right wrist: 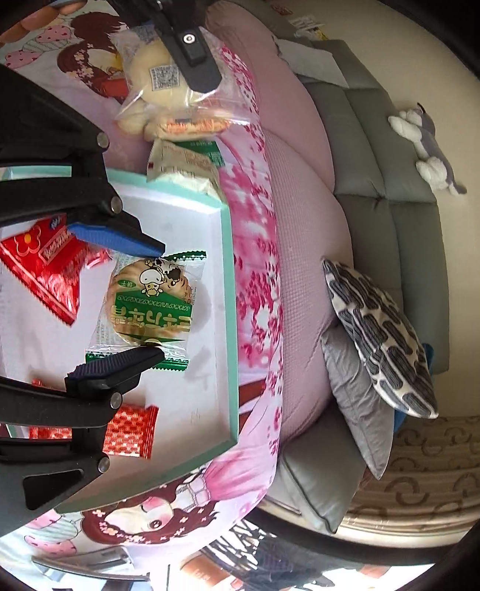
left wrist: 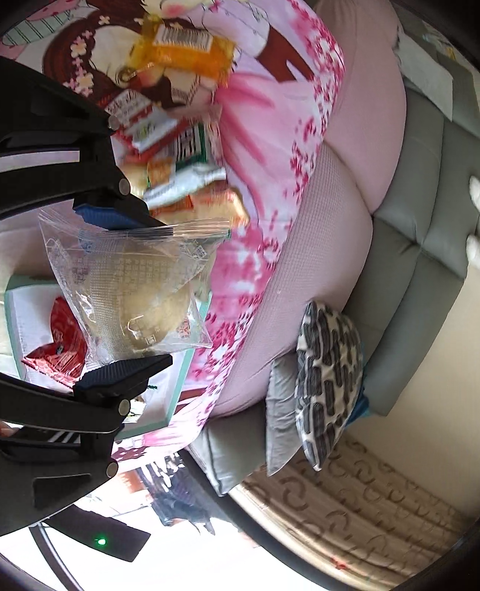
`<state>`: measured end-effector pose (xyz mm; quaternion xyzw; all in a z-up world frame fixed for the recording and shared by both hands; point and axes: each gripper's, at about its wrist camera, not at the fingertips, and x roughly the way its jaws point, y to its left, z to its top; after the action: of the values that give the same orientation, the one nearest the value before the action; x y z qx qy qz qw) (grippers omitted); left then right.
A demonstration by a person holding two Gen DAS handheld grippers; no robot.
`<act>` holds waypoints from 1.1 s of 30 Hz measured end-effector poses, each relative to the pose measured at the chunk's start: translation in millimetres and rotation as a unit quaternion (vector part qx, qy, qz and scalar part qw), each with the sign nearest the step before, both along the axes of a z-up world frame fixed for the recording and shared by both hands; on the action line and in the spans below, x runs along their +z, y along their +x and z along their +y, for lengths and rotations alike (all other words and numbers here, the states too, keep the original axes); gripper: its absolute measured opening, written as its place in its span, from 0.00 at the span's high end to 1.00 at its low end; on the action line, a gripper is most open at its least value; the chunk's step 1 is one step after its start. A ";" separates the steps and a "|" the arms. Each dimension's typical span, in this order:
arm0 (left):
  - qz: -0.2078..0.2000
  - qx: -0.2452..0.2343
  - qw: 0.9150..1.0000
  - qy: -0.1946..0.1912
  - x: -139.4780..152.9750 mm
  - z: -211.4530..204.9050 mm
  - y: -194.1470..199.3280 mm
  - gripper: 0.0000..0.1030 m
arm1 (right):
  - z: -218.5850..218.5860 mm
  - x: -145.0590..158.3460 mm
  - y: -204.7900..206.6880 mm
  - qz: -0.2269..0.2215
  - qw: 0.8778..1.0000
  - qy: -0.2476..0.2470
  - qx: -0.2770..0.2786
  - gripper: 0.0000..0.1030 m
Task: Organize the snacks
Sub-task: 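Carry the bun and cookie over the tray and open both grippers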
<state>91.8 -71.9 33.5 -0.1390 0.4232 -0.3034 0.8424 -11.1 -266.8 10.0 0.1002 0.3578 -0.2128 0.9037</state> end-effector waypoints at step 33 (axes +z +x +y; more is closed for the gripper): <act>0.060 -0.093 0.992 0.054 -48.5 -120.4 11.6 0.37 | -57.9 -40.8 -0.9 0.060 0.996 0.024 -0.068 0.46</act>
<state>103.4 -192.3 -14.9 -0.0714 0.5000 -0.3483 0.7897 -12.0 -324.8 -30.8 0.1328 0.4087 -0.2709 0.8614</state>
